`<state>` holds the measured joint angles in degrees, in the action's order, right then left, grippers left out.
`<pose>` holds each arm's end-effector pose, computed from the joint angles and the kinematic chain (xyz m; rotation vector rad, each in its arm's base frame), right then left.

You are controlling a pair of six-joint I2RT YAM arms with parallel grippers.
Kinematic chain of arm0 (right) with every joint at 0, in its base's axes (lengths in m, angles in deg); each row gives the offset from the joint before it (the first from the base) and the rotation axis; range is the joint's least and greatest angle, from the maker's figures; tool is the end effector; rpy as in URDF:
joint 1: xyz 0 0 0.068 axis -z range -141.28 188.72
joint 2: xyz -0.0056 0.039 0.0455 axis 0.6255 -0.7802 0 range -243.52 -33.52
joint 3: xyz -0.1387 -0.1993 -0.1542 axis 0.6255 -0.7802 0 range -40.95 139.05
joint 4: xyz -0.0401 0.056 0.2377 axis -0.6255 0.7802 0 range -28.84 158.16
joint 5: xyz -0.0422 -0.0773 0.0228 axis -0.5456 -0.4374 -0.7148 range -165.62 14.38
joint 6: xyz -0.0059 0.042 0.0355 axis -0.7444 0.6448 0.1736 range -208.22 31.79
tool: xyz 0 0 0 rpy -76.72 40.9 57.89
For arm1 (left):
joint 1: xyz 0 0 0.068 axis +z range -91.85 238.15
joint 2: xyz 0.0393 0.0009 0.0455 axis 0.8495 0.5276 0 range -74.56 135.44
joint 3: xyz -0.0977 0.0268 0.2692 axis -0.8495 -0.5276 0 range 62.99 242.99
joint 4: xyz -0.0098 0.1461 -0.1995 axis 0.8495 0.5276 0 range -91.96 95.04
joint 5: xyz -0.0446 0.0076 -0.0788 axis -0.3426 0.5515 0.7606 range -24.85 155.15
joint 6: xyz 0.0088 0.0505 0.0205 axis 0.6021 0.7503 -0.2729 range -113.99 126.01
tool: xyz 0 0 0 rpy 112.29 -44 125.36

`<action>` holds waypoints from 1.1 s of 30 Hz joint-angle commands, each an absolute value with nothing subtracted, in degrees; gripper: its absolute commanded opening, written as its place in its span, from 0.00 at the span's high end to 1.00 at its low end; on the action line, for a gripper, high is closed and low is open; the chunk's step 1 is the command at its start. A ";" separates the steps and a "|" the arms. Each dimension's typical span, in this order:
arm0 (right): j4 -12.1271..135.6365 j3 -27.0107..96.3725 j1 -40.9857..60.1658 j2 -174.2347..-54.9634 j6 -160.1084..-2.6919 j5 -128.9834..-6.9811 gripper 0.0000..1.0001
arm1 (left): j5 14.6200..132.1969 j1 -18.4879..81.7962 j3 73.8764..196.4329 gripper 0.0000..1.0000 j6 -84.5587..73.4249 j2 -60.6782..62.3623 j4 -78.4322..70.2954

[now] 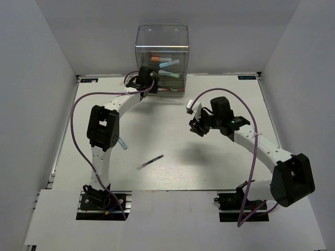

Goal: Sort the stationery into containers
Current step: Place the pen in the drawer, then pick up the pen from the center of the board.

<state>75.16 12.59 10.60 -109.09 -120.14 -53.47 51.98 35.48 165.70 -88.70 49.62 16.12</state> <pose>0.2352 0.1418 0.2893 -1.2682 1.7636 0.3865 0.4629 -0.1843 0.2457 -1.5014 1.8454 -0.8137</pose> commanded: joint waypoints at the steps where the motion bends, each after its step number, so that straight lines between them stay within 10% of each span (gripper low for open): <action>1: 77.33 12.75 10.68 -108.84 -123.01 -47.51 0.44 | 50.12 35.48 165.39 0.48 -89.26 47.25 13.59; 14: 100.61 18.19 8.66 -114.46 -155.27 -23.95 0.32 | 57.40 35.48 157.91 0.36 -80.66 36.80 14.90; 21: 95.44 19.34 1.20 -119.21 -152.48 -28.77 0.32 | 55.23 35.48 152.30 0.31 -63.09 24.77 22.37; 27: 87.80 22.23 -7.42 -128.07 -145.80 -37.12 0.37 | 48.19 36.01 130.78 0.00 -52.35 6.43 28.44; 33: 83.05 26.45 -12.87 -135.19 -142.10 -43.18 0.38 | 48.18 37.14 113.97 0.00 -51.73 -9.60 28.70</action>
<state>87.22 23.12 -11.17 -133.39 -145.32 -39.50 49.92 36.42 116.61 -54.56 -4.30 26.57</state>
